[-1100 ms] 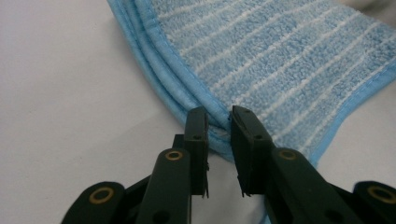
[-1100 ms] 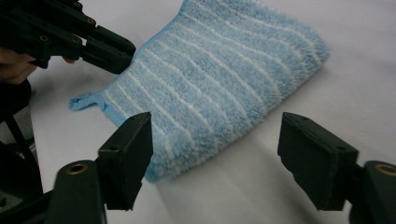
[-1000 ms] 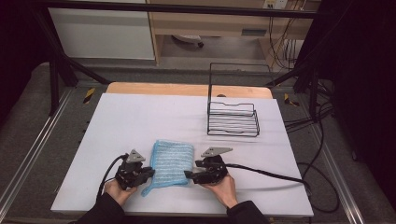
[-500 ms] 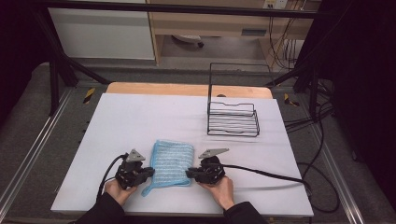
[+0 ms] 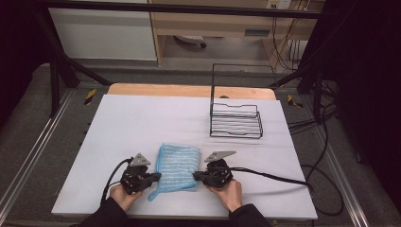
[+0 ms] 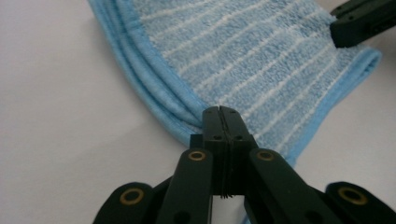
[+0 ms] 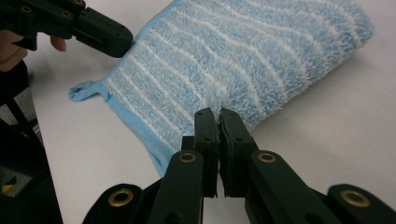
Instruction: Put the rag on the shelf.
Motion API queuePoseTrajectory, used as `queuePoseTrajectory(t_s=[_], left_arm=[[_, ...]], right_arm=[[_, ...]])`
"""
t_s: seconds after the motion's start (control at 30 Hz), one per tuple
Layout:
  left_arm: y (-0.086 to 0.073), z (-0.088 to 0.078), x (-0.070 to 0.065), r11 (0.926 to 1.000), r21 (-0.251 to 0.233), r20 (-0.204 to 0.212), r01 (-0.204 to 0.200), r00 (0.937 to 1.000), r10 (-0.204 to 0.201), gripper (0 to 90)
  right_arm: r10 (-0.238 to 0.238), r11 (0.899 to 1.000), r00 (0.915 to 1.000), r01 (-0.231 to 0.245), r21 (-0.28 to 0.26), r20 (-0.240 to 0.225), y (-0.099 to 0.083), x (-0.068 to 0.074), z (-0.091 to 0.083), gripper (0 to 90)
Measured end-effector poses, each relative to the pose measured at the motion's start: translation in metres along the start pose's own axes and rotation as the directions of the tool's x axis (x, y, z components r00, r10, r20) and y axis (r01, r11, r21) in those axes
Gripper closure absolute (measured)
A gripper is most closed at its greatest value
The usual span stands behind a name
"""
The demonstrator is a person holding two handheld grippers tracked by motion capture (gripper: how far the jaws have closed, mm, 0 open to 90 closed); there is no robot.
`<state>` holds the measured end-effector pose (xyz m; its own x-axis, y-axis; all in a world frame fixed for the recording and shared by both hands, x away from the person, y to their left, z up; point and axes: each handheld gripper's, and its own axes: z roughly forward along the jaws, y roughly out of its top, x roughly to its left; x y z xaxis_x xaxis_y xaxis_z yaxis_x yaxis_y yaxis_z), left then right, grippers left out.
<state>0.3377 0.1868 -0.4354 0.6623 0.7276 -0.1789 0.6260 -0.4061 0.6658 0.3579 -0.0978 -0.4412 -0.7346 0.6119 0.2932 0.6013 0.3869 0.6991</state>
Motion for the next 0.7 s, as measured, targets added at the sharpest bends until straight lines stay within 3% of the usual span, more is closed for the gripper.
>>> queuePoseTrajectory(t_s=[0.3, 0.47, 0.57, 0.7], left_arm=[[0.001, -0.001, -0.010, 0.9993, -0.013, 0.007, -0.036, 0.9993, 0.036, 88.9], [0.001, -0.002, -0.009, 0.9992, -0.017, -0.003, -0.037, 0.9993, 0.037, 87.3], [0.001, -0.004, -0.007, 0.9981, -0.020, -0.020, -0.058, 0.9981, 0.058, 82.9], [0.003, -0.009, -0.003, 0.9965, -0.048, -0.039, -0.068, 0.9970, 0.066, 75.0]], right_arm=[[0.020, 1.000, 0.9997, -0.021, 0.016, 0.015, -0.009, -0.011, -0.021, 87.1], [0.009, 0.999, 0.9996, -0.010, 0.040, 0.027, -0.012, -0.010, -0.018, 85.3], [0.011, 0.999, 0.9994, -0.012, 0.030, 0.034, -0.016, -0.014, -0.016, 76.8], [0.023, 1.000, 0.9991, -0.022, -0.021, 0.037, -0.017, -0.018, -0.024, 57.1]])
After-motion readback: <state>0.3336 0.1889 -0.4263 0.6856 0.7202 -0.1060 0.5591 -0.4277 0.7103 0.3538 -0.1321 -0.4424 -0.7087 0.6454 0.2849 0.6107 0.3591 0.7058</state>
